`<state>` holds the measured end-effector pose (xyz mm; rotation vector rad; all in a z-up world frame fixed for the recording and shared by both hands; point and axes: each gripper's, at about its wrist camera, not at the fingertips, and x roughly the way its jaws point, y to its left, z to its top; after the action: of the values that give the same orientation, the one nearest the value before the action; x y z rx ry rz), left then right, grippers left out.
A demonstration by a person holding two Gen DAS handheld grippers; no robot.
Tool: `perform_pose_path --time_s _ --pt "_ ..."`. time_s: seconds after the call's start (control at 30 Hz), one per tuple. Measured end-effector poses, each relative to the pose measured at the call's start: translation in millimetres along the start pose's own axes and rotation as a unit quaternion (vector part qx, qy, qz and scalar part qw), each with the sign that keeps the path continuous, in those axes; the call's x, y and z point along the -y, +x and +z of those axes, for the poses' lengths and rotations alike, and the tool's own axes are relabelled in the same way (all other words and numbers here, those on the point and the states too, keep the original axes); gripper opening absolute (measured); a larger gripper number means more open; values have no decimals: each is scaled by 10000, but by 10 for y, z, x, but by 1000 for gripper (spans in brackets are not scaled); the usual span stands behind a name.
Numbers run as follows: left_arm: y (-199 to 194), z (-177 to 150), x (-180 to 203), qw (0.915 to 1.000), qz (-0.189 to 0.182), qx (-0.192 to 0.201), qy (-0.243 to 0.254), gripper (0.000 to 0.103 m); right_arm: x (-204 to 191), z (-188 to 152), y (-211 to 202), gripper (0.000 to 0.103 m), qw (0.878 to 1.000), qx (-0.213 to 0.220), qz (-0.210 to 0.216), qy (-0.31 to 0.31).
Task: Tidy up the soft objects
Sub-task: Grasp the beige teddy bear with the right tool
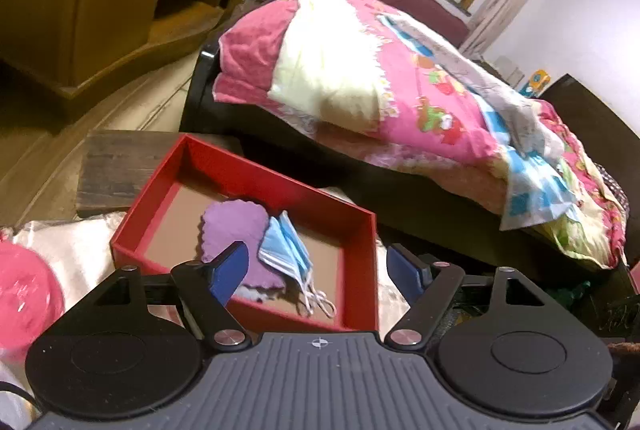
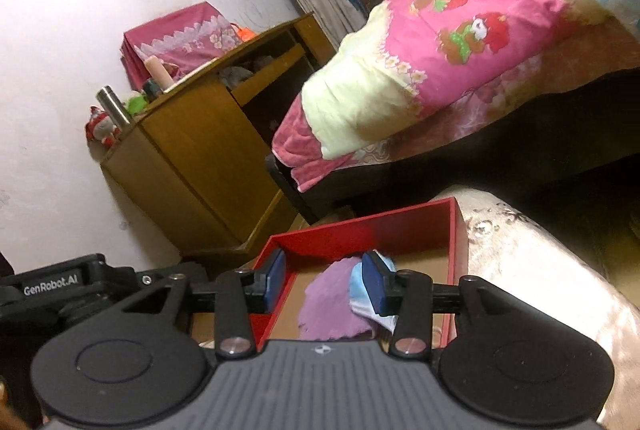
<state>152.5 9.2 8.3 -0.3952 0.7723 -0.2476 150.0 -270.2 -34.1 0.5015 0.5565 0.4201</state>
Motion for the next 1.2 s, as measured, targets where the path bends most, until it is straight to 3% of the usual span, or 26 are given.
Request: perform_pose_path --time_s 0.33,0.57,0.9,1.2 --pt "-330 -514 51 9992 -70 -259 303 78 -42 -343 -646 19 9999 14 -96 -45" --pt "-316 -874 19 9964 -83 -716 439 77 30 -610 -891 19 9996 -168 -239 45" --pt "-401 -1094 11 9942 -197 -923 514 77 97 -949 -1101 19 9980 -493 -363 127" --pt "-414 -1240 8 9917 -244 -1106 606 75 30 -1158 -980 19 9947 -941 -350 -201"
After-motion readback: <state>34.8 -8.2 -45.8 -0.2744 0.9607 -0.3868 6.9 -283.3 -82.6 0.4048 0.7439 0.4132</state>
